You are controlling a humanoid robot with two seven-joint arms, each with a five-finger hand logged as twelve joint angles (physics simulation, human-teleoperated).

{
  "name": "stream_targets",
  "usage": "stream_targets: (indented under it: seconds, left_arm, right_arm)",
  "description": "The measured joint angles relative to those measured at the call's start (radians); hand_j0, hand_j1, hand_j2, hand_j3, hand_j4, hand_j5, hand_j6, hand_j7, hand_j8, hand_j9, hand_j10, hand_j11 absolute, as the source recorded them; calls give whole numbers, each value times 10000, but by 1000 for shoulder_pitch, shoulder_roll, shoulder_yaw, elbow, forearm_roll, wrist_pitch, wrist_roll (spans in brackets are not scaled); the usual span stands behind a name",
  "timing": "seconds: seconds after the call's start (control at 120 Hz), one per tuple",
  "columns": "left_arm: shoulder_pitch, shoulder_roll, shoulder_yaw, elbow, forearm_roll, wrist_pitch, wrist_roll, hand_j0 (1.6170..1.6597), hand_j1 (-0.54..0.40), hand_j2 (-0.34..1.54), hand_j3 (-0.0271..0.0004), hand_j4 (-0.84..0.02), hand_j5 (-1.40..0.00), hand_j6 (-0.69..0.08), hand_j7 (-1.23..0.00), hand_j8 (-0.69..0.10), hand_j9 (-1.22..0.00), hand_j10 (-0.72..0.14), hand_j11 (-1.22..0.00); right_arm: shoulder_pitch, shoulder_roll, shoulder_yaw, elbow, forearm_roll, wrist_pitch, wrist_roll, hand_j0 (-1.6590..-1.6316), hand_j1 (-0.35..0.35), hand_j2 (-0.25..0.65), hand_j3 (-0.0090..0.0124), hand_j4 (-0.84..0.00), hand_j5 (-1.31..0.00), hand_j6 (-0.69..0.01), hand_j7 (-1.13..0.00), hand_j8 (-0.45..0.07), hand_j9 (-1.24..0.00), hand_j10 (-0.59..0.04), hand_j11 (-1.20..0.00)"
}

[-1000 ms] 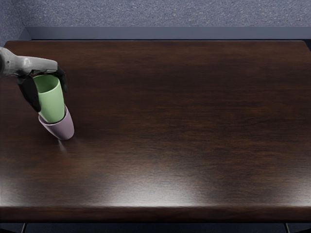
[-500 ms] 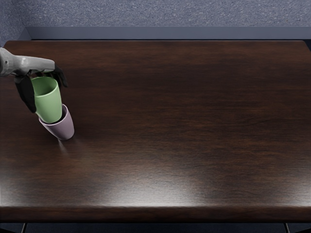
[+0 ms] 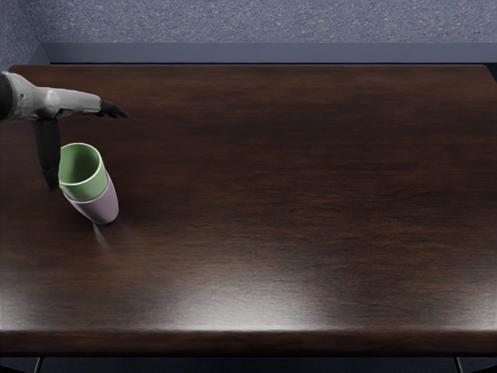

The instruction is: Pick up cup and place in cup with left hand

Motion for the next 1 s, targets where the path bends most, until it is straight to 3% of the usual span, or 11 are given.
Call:
stream_targets:
  seconds: [0.083, 0.25, 0.533, 0.825, 1.0]
  left_arm:
    - [-1, -96, -7, 35, -29, -1, 0, 16579, 3115, 78, 0, -414, -471, -397, -471, -372, -468, -387, -468]
    - [-22, -104, -56, 103, -220, -1, 0, 16580, 3328, 37, 0, -204, -211, -203, -210, -190, -208, -189, -207]
    - [7, -38, -96, 200, -621, -1, 0, 16580, 3454, 11, 0, -74, -56, -79, -54, -73, -53, -65, -52]
    - [57, 51, -119, 304, -731, -2, 0, 16580, 3485, 0, 0, -42, -16, -48, -15, -44, -13, -35, -12]
    - [82, 61, -120, 346, -768, -2, 0, 16580, 3490, -3, 0, -36, -9, -42, -7, -38, -6, -29, -5]
  right_arm:
    - [0, 0, 0, 0, 0, 0, 0, -16581, -3203, -48, 0, -240, -311, -240, -311, -240, -311, -240, -311]
    - [0, 0, 0, -1, 0, 0, 0, -16581, -3203, -48, 0, -240, -311, -241, -311, -240, -311, -240, -311]
    - [1, 0, 0, -1, 0, 0, 0, -16581, -3204, -48, 0, -240, -310, -240, -310, -240, -310, -239, -310]
    - [2, 0, 0, 0, 0, 0, 0, -16581, -3203, -48, 0, -240, -311, -241, -311, -240, -311, -240, -311]
    - [2, 0, 0, 0, 0, 0, 0, -16581, -3203, -48, 0, -240, -311, -240, -311, -240, -311, -240, -311]
